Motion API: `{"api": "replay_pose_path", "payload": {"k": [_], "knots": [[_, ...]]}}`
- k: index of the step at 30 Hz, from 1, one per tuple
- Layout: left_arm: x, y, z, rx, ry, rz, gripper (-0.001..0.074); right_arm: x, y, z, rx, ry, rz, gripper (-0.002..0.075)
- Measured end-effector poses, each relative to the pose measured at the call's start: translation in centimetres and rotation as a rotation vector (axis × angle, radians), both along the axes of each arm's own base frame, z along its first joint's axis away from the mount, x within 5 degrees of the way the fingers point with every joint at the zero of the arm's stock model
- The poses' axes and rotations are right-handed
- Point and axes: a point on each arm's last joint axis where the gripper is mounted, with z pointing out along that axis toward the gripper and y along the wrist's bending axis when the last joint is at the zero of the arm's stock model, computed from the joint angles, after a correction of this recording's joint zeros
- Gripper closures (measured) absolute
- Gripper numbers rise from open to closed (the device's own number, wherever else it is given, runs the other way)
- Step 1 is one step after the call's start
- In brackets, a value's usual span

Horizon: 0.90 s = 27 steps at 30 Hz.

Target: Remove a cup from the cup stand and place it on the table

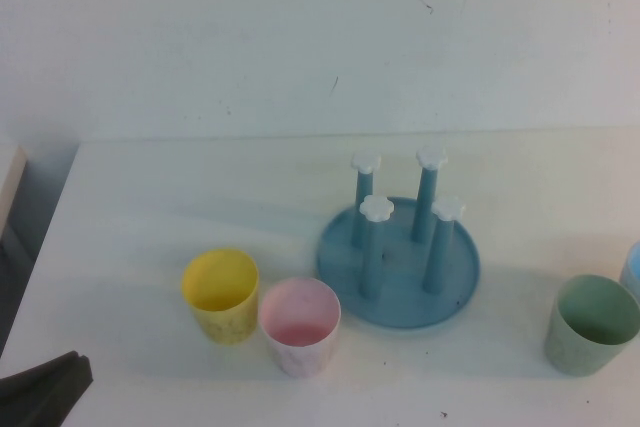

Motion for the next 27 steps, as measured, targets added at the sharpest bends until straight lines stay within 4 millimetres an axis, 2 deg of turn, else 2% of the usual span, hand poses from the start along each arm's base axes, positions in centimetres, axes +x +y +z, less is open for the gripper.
{"api": "replay_pose_path", "payload": {"k": [3,8,16,18,21,27], "knots": [[0.0,0.0,0.0,0.000,0.000,0.000,0.0736,-0.6,-0.4,-1.4,-0.019,-0.058,-0.045,0.0727],[0.0,0.0,0.0,-0.001,-0.001,-0.001,0.0736,1.1,-0.7,-4.6,-0.003,0.012,-0.081,0.0727],[0.0,0.0,0.0,-0.002,0.000,-0.001,0.0736,3.9,-2.9,-11.0,0.202,0.078,-0.313,0.0727],[0.0,0.0,0.0,0.000,-0.001,-0.002,0.0736,4.3,-3.2,-12.7,0.316,0.091,-0.341,0.0727],[0.0,0.0,0.0,-0.001,-0.001,-0.002,0.0736,4.4,-3.3,-13.9,0.429,0.169,-0.368,0.0727],[0.0,0.0,0.0,-0.001,-0.001,-0.002,0.0736,4.2,-3.5,-15.3,0.458,0.317,-0.423,0.0727]]}}
